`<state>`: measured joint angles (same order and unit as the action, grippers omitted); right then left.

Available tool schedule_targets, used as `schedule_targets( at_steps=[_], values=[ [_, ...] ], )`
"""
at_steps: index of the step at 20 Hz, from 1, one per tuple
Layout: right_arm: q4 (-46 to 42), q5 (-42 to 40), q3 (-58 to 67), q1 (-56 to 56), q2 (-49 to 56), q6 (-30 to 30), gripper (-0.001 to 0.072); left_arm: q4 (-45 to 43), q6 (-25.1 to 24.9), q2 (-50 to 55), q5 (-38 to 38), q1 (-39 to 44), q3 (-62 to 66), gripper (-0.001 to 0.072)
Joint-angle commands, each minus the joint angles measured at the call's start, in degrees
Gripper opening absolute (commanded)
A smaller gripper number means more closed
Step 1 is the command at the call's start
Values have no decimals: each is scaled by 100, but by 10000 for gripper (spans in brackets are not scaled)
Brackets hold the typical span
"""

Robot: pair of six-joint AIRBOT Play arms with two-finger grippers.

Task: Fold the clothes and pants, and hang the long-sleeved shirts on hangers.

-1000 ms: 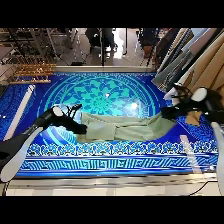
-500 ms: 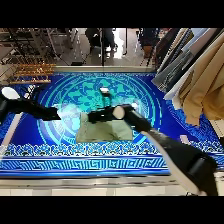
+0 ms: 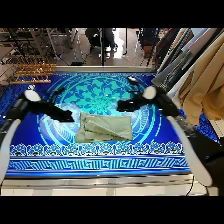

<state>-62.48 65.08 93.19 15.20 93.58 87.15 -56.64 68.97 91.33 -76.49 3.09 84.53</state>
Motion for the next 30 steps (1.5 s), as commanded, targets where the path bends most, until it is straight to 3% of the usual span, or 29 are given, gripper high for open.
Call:
schedule_targets(
  at_steps=[1, 4, 6, 9, 14, 19, 20, 21, 24, 25, 26, 27, 28, 30],
  values=[
    [772, 417, -1423, -776, -678, -1067, 425, 52, -79, 352, 553, 599, 0, 2],
    [992, 39, -1932, -334, -595, -2144, 443, -267, 195, 326, 535, 671, 0, 2],
    [984, -678, -1869, 87, -490, -2422, 447, -647, 564, 197, 433, 463, 2, 2],
    [973, -1193, -1438, 614, -20, -2516, 447, -673, 586, -90, -203, -74, 2, 3],
    [839, -603, 385, 1113, 1550, -2461, 466, -680, 557, -581, -1115, -745, 2, 17],
    [695, 485, 1550, 1412, 2544, -2424, 458, -671, 448, -710, -1117, -883, 0, 16],
    [693, 643, 1648, 1456, 2625, -2422, 332, -649, 446, -708, -1117, -866, 0, 16],
    [654, 743, 1692, 1495, 2621, -2463, 24, -619, 433, -708, -1119, -848, 0, 16],
    [492, 1327, 1836, 1810, 2188, -2767, 15, -614, 428, -708, -1060, -846, 0, 17],
    [439, 1534, 1836, 1978, 1941, -2828, 18, -614, 431, -708, -1003, -846, 0, 16],
    [444, 1768, 1836, 2103, 1740, -2824, 134, -584, 433, -708, -951, -844, 0, 16],
    [378, 1982, 1836, 2179, 1565, -2771, 394, -555, 433, -708, -940, -846, 0, 16],
    [181, 2090, 1834, 2175, 1447, -2559, 454, -546, 433, -708, -944, -844, 0, 16],
    [-256, 2098, 1827, 1788, 1360, -1746, 461, -549, 433, -708, -949, -846, 0, 16]
  ],
)
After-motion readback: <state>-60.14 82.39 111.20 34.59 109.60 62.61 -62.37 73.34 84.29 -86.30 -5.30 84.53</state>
